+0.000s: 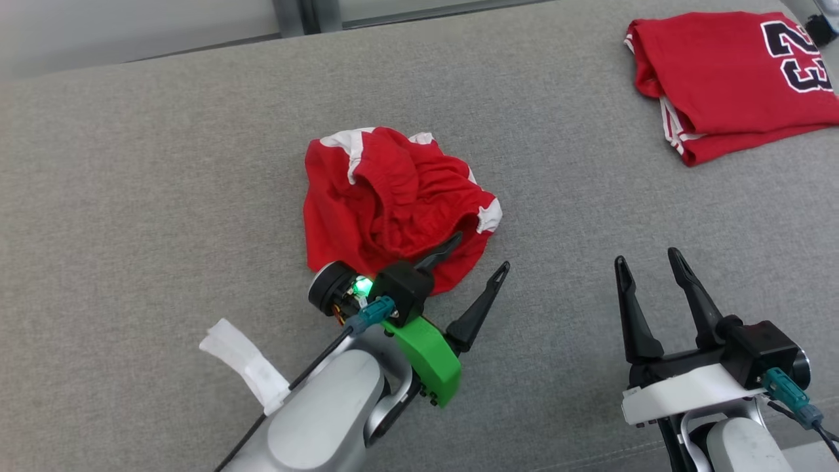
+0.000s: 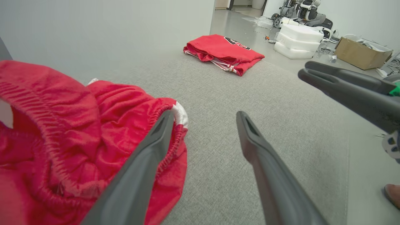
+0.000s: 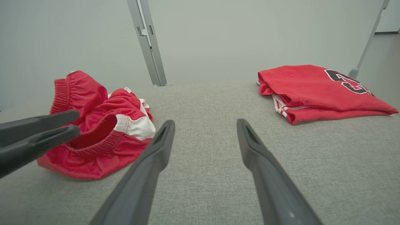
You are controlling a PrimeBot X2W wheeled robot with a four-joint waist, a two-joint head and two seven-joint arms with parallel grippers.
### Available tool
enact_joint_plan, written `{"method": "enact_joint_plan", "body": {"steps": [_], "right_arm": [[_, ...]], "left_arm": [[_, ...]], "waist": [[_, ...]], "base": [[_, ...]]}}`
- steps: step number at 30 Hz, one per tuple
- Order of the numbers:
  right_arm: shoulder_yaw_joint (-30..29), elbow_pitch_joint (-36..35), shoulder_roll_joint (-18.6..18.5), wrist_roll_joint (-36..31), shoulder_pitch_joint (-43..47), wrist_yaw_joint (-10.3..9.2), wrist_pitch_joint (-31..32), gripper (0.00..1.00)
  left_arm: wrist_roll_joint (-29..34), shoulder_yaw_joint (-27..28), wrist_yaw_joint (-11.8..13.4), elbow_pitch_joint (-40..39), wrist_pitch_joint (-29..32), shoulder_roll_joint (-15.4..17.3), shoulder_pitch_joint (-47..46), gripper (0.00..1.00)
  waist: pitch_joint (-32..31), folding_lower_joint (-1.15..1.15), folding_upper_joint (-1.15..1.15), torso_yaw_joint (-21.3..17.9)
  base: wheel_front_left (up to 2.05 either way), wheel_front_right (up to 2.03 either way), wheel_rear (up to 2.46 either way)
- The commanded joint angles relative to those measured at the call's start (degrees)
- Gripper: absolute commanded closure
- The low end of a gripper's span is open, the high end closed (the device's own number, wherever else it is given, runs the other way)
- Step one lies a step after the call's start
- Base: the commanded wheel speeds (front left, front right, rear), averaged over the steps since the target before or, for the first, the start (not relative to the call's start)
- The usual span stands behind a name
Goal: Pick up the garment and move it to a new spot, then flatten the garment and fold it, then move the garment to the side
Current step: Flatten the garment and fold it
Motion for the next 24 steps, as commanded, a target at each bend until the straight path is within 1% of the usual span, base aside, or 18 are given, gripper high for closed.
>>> {"method": "enact_joint_plan", "body": {"steps": [1, 5, 11, 14, 19, 24], "right_arm": [[-0.17, -0.17, 0.10, -0.20, -0.91, -0.12, 0.01, 0.00], [-0.13, -0.30, 0.45, -0.21, -1.28, -0.12, 0.01, 0.00], [0.07, -0.14, 0.82, -0.03, -1.90, -0.12, 0.01, 0.00], [0.06, 0.17, 0.94, 0.28, -1.96, -0.12, 0.01, 0.00], [0.78, 0.41, 1.18, 0.49, -2.24, -0.12, 0.01, 0.00], [1.19, 0.40, 1.34, 0.71, -2.32, -0.12, 0.01, 0.00]], "left_arm": [[-0.17, -0.31, 0.32, 0.91, 0.59, 0.26, -1.42, 0.00], [-1.71, -1.25, 1.81, 2.99, 2.15, 0.25, -3.59, 0.00], [-3.48, -1.66, 4.57, 5.03, 2.15, 0.25, -6.17, 0.00], [-4.26, -1.84, 5.40, 5.51, 2.53, 0.26, -7.11, 0.00], [-5.51, -1.82, 7.89, 6.87, 3.57, 0.25, -8.76, 0.00], [-6.90, -1.95, 9.46, 7.72, 4.54, 0.26, -9.70, 0.00]], "waist": [[2.19, 0.00, 0.00, -2.16], [2.82, 0.00, 0.00, -2.90], [3.40, 0.00, 0.00, -3.52], [3.68, 0.00, 0.00, -3.68], [4.03, 0.00, 0.00, -4.09], [4.22, 0.00, 0.00, -4.76]], "base": [[0.00, 0.00, 0.00], [0.00, 0.00, 0.00], [0.00, 0.00, 0.00], [0.00, 0.00, 0.00], [0.00, 0.00, 0.00], [0.00, 0.00, 0.00]]}}
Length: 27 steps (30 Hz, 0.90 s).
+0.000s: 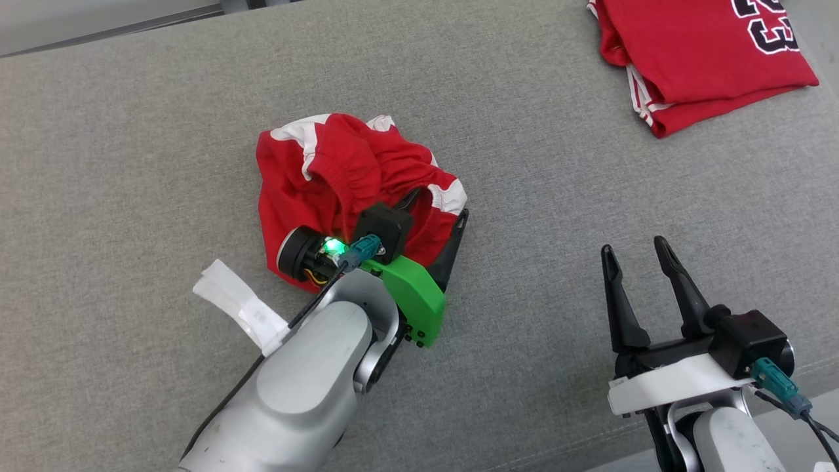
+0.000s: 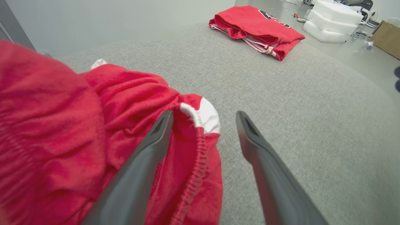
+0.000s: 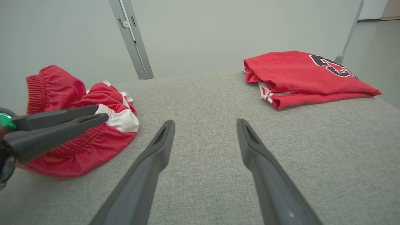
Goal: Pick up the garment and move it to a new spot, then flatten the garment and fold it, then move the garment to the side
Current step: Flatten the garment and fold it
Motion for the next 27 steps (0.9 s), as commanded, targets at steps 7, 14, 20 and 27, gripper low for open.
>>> {"method": "enact_joint_plan", "body": {"steps": [7, 14, 20, 27], "right_arm": [[0.25, 0.20, 0.16, 0.44, -0.66, -0.11, 0.01, 0.00], [0.58, 0.82, 0.22, 0.93, -0.67, -0.12, 0.01, 0.00], [0.62, 1.02, 0.22, 1.93, -0.27, -0.12, 0.01, 0.00], [0.27, 1.34, 0.22, 1.93, 1.38, -0.12, 0.01, 0.00]], "left_arm": [[-1.15, -0.48, 1.35, 0.81, 1.27, 0.25, -2.02, 1.00], [-2.27, 0.22, 1.33, 0.70, 1.60, 0.60, -2.75, 1.00], [-4.41, 1.15, -1.80, -2.77, 2.57, 1.07, -5.76, 1.00], [-6.94, 5.29, -4.21, -13.05, 5.26, 3.56, -13.62, 1.00]], "waist": [[0.32, 0.00, 0.00, -0.83], [-0.63, 0.00, 0.00, -1.29], [-3.07, 0.00, 0.00, -1.81], [-6.38, 0.00, 0.00, -1.57]], "base": [[0.00, 0.00, 0.00], [0.00, 0.00, 0.00], [0.00, 0.00, 0.00], [0.00, 0.00, 0.00]]}}
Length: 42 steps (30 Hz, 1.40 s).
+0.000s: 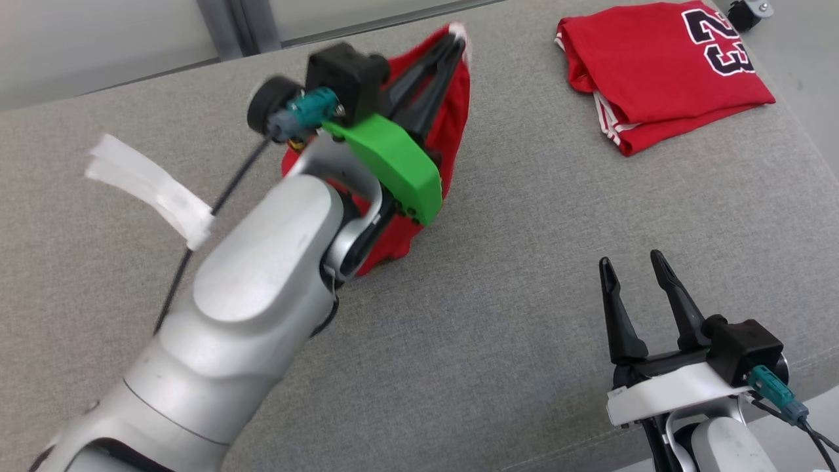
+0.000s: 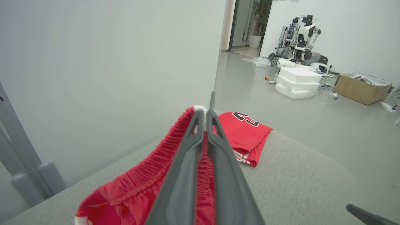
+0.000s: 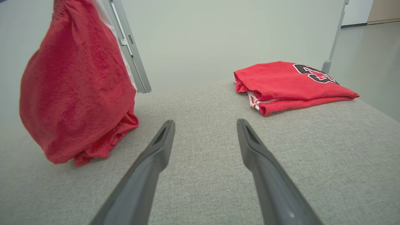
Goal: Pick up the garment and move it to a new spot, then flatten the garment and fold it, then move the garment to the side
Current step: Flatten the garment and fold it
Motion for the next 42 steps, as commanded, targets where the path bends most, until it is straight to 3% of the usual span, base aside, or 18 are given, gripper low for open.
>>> {"method": "enact_joint_plan", "body": {"steps": [1, 8, 13, 19, 24, 30, 37, 42], "right_arm": [[-0.25, 0.10, 0.01, 0.14, 0.69, -0.12, 0.01, 0.00], [-1.23, -0.19, 0.01, -0.87, 2.18, -0.12, 0.01, 0.00], [-2.91, -1.32, -1.18, -1.09, 2.97, -0.11, 0.01, 0.00], [-3.14, -1.57, -3.26, 1.57, 3.57, -0.12, 0.01, 0.00], [-1.12, 0.92, -6.14, 8.95, 1.34, -0.11, 0.00, 0.00], [8.68, 8.25, -16.32, 21.53, -6.39, -0.11, 0.54, 0.00], [20.08, 8.81, -26.14, 38.85, -18.34, -0.08, 12.37, 0.00], [25.07, 7.51, -30.80, 45.24, -23.34, -0.07, 19.49, 0.00]], "left_arm": [[-1.07, 1.04, -0.42, -2.07, 0.44, 0.68, -1.79, 1.00], [-5.21, 7.11, 1.92, -16.27, 4.59, 6.09, -1.76, 1.00], [-8.08, 9.58, 5.74, -25.37, 6.27, 12.79, 10.98, 1.00], [-12.34, 11.46, 9.29, -28.25, 2.64, 17.81, 31.46, 1.00], [-14.97, 12.97, 10.13, -26.24, -1.71, 18.41, 41.85, 1.00], [-16.08, 13.21, 8.78, -22.19, -4.35, 17.26, 44.78, 1.00], [-15.49, 12.37, 7.08, -17.73, -5.74, 15.64, 42.26, 1.00], [-15.11, 11.69, 6.29, -15.84, -6.51, 14.52, 41.09, 1.00]], "waist": [[-1.59, 0.00, 0.00, 0.35], [-4.09, 0.00, 0.00, 2.50], [-4.09, 0.00, 0.00, 4.66], [-2.71, 0.00, 0.00, 7.54], [-2.26, 0.00, 0.00, 10.24], [-1.86, 0.00, 0.00, 14.21], [-1.25, 0.00, 0.00, 16.97], [-0.63, 0.00, 0.00, 18.40]], "base": [[0.00, 0.00, 0.00], [0.00, 0.00, 0.00], [0.00, 0.00, 0.00], [0.00, 0.00, 0.00], [0.00, 0.00, 0.00], [0.00, 0.00, 0.00], [0.00, 0.00, 0.00], [0.00, 0.00, 0.00]]}}
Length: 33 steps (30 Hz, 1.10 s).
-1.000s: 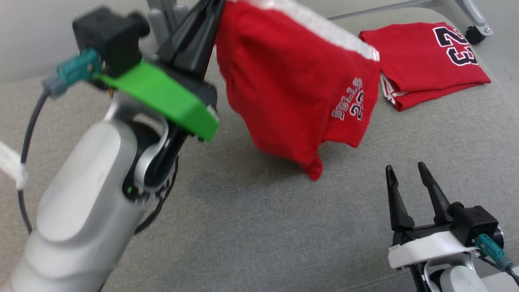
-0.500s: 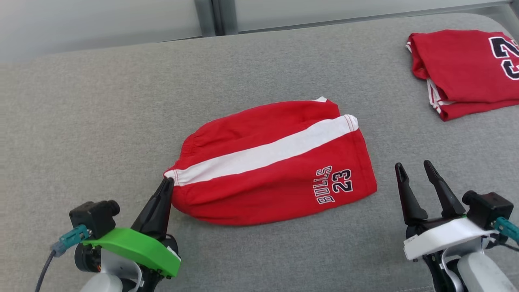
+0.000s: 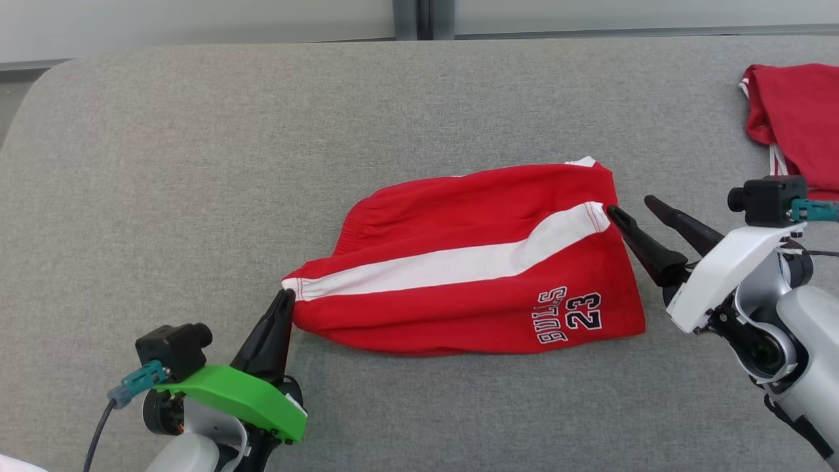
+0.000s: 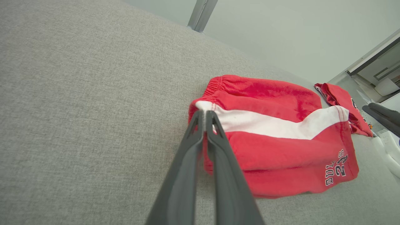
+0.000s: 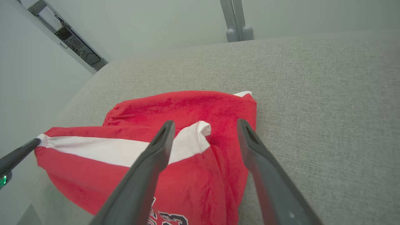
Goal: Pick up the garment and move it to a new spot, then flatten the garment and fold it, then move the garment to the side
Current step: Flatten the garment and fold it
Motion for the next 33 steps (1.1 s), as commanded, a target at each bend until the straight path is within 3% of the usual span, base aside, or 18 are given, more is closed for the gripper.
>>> {"method": "enact_joint_plan", "body": {"steps": [1, 10, 12, 14, 16, 22, 26, 33], "right_arm": [[0.93, 0.01, -0.90, 0.68, -1.09, -0.02, 1.06, 0.00], [5.46, 2.82, -3.40, 1.47, -5.22, -0.02, 5.67, 0.00], [5.93, 3.28, -3.47, 1.61, -5.78, -0.02, 6.37, 0.29], [6.61, 3.37, -3.52, 2.12, -6.28, -0.02, 7.27, 0.72], [6.97, 3.49, -3.85, 2.48, -6.62, -0.02, 7.99, 1.00], [7.26, 1.79, -4.46, 4.26, -7.36, -0.02, 7.10, 1.00], [5.61, -0.40, -5.90, 5.57, -8.24, -0.02, 3.06, 1.00], [0.25, -2.21, -10.11, 6.51, -14.68, -0.02, -3.70, 1.00]], "left_arm": [[0.72, -0.04, -0.45, 0.46, -0.51, -0.29, -1.06, 1.00], [0.96, -1.30, -1.94, 2.76, -1.13, -1.96, -2.81, 1.00], [1.03, -1.48, -2.10, 3.24, -1.33, -2.21, -3.21, 1.00], [1.17, -1.71, -2.38, 3.68, -1.47, -2.42, -3.55, 1.00], [1.27, -1.90, -2.46, 4.03, -1.40, -2.59, -3.83, 1.00], [1.17, -1.72, -2.47, 4.19, -1.26, -2.34, -4.65, 1.00], [1.23, -1.22, -3.00, 2.92, -1.19, -1.57, -6.04, 1.00], [-1.05, 1.35, -6.15, -2.44, 3.77, 0.59, -17.36, 1.00]], "waist": [[0.60, 0.00, 0.00, 0.87], [1.88, 0.00, 0.00, 3.24], [2.10, 0.00, 0.00, 3.53], [2.25, 0.00, 0.00, 3.72], [2.33, 0.00, 0.00, 3.79], [2.42, 0.00, 0.00, 3.50], [2.68, 0.00, 0.00, 2.86], [5.80, 0.00, 0.00, 0.60]], "base": [[0.00, 0.00, 0.00], [0.00, 0.00, 0.00], [0.00, 0.00, 0.00], [0.00, 0.00, 0.00], [0.00, 0.00, 0.00], [0.00, 0.00, 0.00], [0.00, 0.00, 0.00], [0.00, 0.00, 0.00]]}}
